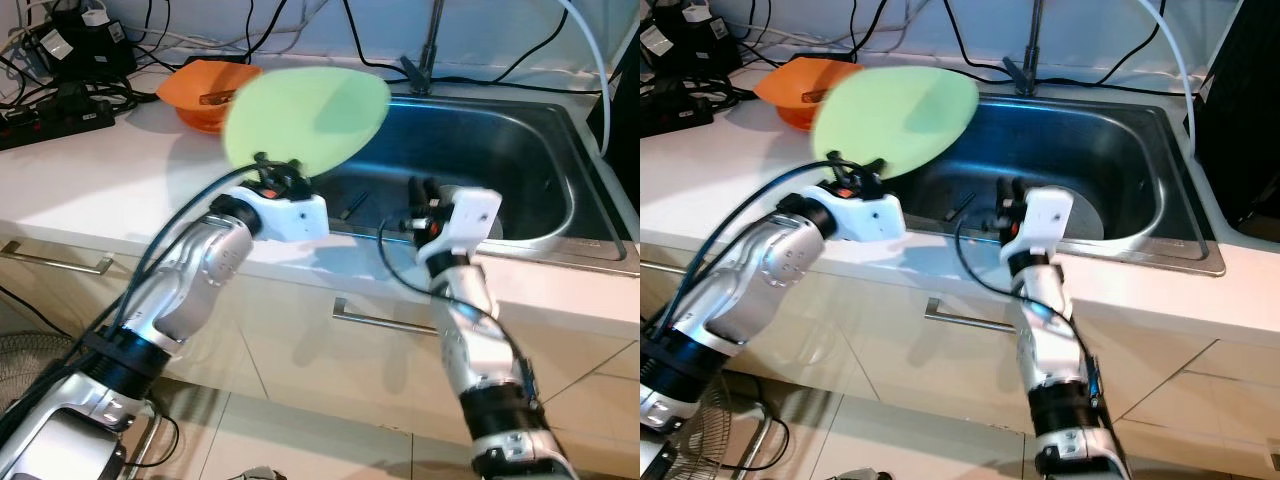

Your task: Kitchen organization

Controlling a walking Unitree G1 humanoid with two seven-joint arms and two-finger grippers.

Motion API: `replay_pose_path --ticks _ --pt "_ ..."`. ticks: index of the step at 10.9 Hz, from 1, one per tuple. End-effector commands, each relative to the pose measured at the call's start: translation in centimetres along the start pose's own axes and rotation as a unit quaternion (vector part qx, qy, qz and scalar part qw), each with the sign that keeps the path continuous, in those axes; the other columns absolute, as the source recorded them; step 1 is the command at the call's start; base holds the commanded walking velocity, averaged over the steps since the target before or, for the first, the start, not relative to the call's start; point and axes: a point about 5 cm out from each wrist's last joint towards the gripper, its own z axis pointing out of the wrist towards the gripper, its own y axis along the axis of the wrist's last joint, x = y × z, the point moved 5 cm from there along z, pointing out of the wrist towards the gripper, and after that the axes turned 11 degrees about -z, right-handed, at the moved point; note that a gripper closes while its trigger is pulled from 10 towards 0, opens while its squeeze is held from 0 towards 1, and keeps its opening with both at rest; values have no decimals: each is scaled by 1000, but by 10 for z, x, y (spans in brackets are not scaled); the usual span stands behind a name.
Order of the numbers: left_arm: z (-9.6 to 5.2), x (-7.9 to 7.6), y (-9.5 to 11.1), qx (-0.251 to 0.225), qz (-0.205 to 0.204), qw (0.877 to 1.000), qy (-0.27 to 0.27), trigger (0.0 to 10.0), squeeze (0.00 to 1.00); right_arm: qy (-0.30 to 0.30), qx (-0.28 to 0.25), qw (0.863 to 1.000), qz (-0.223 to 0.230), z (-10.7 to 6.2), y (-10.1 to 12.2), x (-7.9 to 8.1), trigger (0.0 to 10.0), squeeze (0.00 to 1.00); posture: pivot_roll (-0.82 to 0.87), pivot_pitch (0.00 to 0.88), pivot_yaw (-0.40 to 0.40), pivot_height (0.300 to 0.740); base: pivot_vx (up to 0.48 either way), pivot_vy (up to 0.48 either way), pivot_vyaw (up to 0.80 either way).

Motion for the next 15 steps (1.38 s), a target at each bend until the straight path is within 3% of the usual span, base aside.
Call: replay_pose_path --ticks 1,2,3,4,5,6,8,11,14,15 --pt "3 15 5 -13 5 999 29 10000 0 -2 -19 1000 3 7 16 -3 10000 0 28 0 55 740 0 0 0" --pt "4 13 5 -18 3 999 27 10000 0 -1 -23 1000 0 10 23 -6 10000 0 26 0 55 740 0 0 0" --pt "5 12 6 -22 -1 999 26 10000 0 -5 -29 1000 7 14 31 -13 10000 910 25 0 52 740 0 0 0" --pt "5 10 7 -24 -5 999 25 10000 0 -5 -36 999 20 17 37 -14 10000 1000 23 0 51 740 0 0 0" --pt "7 5 8 -28 -8 999 20 10000 0 -9 -37 998 54 23 48 -15 10000 871 20 0 50 740 0 0 0" --pt "7 3 10 -32 -9 999 19 10000 0 -6 -29 997 71 25 49 -13 10000 0 18 0 50 740 0 0 0" --pt "10 0 14 -40 -12 999 16 10000 0 1 -6 985 175 29 51 -7 10000 0 18 0 51 740 0 0 0" --pt "12 -2 18 -47 -11 999 11 10000 0 22 23 971 237 28 46 1 10000 0 19 0 53 740 0 0 0" --pt "15 -7 22 -54 -12 998 -1 10000 0 40 13 949 312 29 58 6 10000 0 12 0 59 740 0 0 0" --pt "16 -10 24 -59 -11 998 -9 10000 0 42 13 947 319 29 59 6 10000 0 15 0 58 740 0 0 0"
